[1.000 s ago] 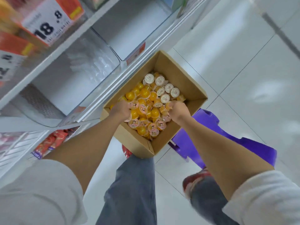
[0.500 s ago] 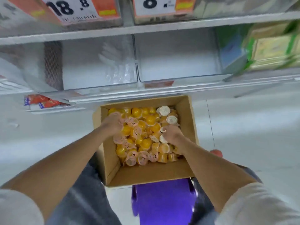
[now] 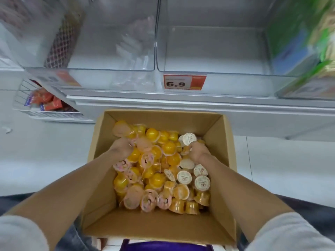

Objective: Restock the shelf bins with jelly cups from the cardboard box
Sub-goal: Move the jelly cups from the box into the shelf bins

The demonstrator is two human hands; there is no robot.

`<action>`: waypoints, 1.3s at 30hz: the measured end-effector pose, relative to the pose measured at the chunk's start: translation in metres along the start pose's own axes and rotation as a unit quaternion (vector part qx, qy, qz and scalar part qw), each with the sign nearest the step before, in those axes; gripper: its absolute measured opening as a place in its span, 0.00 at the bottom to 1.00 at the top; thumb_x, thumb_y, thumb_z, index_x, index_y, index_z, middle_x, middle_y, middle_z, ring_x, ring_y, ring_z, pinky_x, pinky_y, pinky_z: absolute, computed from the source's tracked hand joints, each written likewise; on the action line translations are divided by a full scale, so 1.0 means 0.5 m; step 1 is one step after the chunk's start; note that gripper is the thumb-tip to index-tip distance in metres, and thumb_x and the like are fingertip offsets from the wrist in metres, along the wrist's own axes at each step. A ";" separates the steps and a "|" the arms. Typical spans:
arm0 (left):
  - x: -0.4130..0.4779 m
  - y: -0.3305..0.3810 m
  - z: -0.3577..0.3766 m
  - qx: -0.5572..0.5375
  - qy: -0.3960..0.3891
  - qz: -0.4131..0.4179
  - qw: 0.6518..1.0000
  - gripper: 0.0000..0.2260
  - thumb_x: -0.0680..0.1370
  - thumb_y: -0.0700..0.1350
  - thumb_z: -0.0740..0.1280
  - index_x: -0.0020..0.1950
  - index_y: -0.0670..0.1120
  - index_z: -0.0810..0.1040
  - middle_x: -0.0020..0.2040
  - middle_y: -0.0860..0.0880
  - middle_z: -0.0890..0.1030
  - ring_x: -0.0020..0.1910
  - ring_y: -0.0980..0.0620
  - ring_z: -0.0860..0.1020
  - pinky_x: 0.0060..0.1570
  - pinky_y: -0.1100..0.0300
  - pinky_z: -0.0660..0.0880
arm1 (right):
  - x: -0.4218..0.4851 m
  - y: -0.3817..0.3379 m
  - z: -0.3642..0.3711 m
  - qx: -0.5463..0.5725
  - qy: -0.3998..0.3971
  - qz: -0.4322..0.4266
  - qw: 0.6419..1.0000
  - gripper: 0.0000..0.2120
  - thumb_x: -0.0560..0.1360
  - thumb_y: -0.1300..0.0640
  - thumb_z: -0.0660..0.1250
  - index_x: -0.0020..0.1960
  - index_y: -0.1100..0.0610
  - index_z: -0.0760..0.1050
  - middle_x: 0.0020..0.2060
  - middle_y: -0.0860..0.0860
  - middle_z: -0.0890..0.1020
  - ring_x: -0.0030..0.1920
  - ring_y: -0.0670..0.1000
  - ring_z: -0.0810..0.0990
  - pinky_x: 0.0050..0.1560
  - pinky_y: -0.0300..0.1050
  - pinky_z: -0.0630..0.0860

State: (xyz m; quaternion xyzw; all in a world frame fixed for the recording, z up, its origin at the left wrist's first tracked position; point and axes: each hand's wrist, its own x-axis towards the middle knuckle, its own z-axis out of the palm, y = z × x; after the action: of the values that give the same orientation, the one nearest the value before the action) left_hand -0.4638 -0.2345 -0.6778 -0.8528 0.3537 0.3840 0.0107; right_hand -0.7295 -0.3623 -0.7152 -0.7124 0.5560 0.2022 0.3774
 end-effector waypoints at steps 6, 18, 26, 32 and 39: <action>0.053 0.006 0.071 -0.010 0.018 0.046 0.999 0.08 0.77 0.41 0.65 0.54 0.49 0.80 0.57 0.47 0.80 0.58 0.46 0.78 0.59 0.52 0.74 | 0.052 0.032 0.022 0.044 0.042 -0.023 0.998 0.18 0.74 0.60 0.67 0.64 0.57 0.75 0.61 0.56 0.78 0.60 0.56 0.77 0.61 0.48 0.75; 0.051 -0.023 0.158 0.014 0.060 0.033 0.998 0.18 0.77 0.50 0.66 0.64 0.45 0.74 0.57 0.46 0.80 0.57 0.47 0.78 0.53 0.55 0.76 | 0.057 -0.027 0.073 0.006 0.067 -0.128 0.989 0.19 0.73 0.60 0.64 0.63 0.54 0.76 0.56 0.54 0.80 0.57 0.55 0.78 0.54 0.46 0.77; 0.073 0.012 0.180 0.128 0.096 0.015 0.987 0.13 0.74 0.48 0.72 0.56 0.47 0.74 0.53 0.48 0.80 0.52 0.48 0.78 0.44 0.56 0.76 | 0.155 -0.059 0.180 -0.082 0.046 -0.174 0.980 0.32 0.74 0.55 0.71 0.74 0.53 0.61 0.72 0.54 0.66 0.71 0.58 0.65 0.68 0.56 0.67; 0.063 0.003 0.163 -0.050 0.087 0.000 0.995 0.05 0.72 0.39 0.74 0.43 0.42 0.79 0.55 0.44 0.81 0.59 0.46 0.77 0.50 0.58 0.76 | 0.144 -0.066 0.168 -0.066 0.118 -0.171 0.976 0.19 0.77 0.63 0.63 0.66 0.54 0.65 0.61 0.57 0.72 0.56 0.60 0.76 0.53 0.53 0.76; -0.010 0.070 0.101 -0.393 0.038 0.024 0.918 0.09 0.72 0.38 0.74 0.38 0.44 0.75 0.47 0.42 0.81 0.50 0.46 0.81 0.52 0.50 0.80 | 0.023 -0.079 -0.003 0.593 0.015 -0.039 0.804 0.12 0.80 0.63 0.55 0.56 0.60 0.76 0.46 0.61 0.81 0.38 0.53 0.77 0.31 0.43 0.74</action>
State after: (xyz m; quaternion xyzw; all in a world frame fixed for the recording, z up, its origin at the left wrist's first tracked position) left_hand -0.5203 -0.2427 -0.7013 -0.7936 0.1946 0.4593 -0.3483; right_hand -0.6892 -0.3670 -0.7098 -0.3736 0.5452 -0.1921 0.7255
